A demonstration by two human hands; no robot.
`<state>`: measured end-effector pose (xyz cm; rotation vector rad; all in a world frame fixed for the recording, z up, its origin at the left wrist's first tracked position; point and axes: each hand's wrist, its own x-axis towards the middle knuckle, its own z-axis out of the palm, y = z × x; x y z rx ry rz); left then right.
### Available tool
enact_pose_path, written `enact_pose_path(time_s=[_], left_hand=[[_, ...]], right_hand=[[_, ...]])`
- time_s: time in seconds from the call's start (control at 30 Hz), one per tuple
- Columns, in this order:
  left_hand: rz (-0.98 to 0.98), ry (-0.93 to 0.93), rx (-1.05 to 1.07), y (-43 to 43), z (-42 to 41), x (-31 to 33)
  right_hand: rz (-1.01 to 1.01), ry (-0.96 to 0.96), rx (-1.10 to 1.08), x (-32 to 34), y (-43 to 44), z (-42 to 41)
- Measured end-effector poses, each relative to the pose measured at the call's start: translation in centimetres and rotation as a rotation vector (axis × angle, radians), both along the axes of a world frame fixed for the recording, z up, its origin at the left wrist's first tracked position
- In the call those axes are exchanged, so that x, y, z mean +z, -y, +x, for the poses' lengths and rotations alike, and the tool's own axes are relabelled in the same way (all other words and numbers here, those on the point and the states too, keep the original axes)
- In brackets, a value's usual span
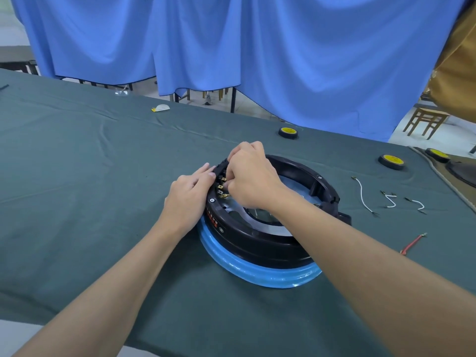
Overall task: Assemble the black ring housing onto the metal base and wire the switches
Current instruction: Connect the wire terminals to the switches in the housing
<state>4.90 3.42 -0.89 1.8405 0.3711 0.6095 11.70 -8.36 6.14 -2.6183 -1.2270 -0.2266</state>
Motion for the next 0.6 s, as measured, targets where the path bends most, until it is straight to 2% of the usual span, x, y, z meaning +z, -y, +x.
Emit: enact_pose_path(time_s=[0.23, 0.37, 0.47, 0.6], left_hand=[[0.007, 0.026, 0.037, 0.3, 0.0, 0.1], [-0.004, 0.035, 0.056, 0.3, 0.1, 0.1], [-0.015, 0.038, 0.063, 0.4, 0.1, 0.1], [-0.019, 0.042, 0.079, 0.6, 0.1, 0.2]], right_hand=[[-0.021, -0.016, 0.012, 0.1, 0.7, 0.4], [0.142, 0.0, 0.055, 0.1, 2.1, 0.5], [0.073, -0.031, 0.129, -0.1, 2.4, -0.2], [0.04, -0.03, 0.115, -0.6, 2.1, -0.5]])
